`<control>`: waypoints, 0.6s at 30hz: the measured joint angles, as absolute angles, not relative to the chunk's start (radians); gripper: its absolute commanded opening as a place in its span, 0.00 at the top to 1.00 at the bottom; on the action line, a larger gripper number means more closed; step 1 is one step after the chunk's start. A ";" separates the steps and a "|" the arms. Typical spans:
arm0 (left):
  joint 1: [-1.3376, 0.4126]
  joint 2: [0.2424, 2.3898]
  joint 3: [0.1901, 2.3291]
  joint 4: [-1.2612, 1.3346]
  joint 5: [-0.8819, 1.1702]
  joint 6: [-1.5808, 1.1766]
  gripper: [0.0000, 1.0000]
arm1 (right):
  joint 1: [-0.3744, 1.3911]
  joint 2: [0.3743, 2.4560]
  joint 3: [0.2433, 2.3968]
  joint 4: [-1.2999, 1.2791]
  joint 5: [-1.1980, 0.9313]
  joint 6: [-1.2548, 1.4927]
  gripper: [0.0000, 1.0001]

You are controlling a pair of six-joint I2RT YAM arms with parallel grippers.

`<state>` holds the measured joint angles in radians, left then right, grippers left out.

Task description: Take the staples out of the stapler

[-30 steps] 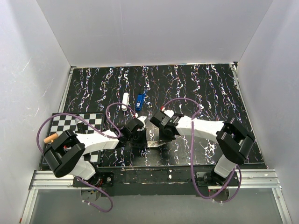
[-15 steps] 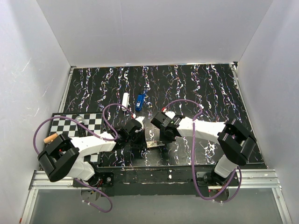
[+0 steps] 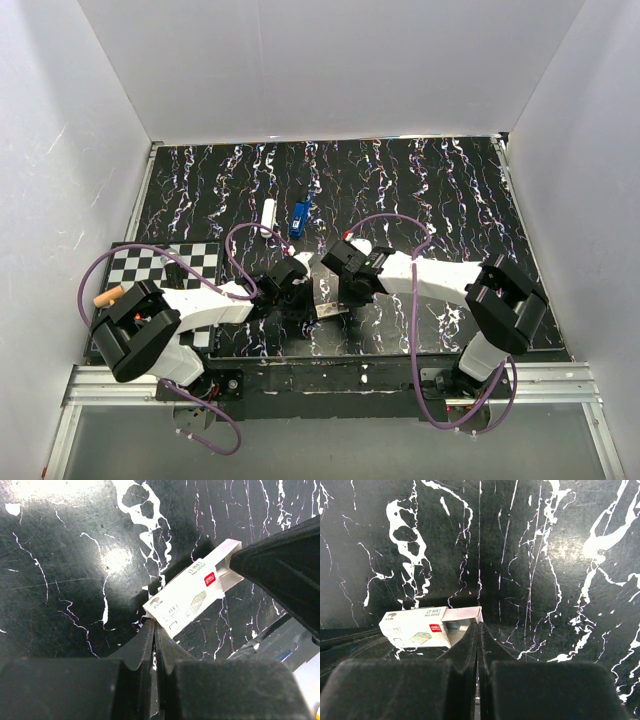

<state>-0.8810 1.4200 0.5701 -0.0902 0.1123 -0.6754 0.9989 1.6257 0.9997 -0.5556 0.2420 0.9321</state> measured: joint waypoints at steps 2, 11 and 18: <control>-0.881 1.421 0.570 -0.089 0.113 -0.673 1.00 | 1.001 1.627 1.000 -0.550 0.236 0.928 0.99; -0.881 1.422 0.575 -0.097 0.108 -0.661 0.97 | 1.003 1.628 1.000 -0.549 0.233 0.912 0.86; -0.882 1.409 0.585 -0.136 0.068 -0.640 0.90 | 1.004 1.628 1.003 -0.554 0.239 0.894 0.76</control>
<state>-0.8822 1.4090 0.5854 -0.1360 0.0677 -0.6403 1.0039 1.6279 1.0027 -0.5545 0.2394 0.8940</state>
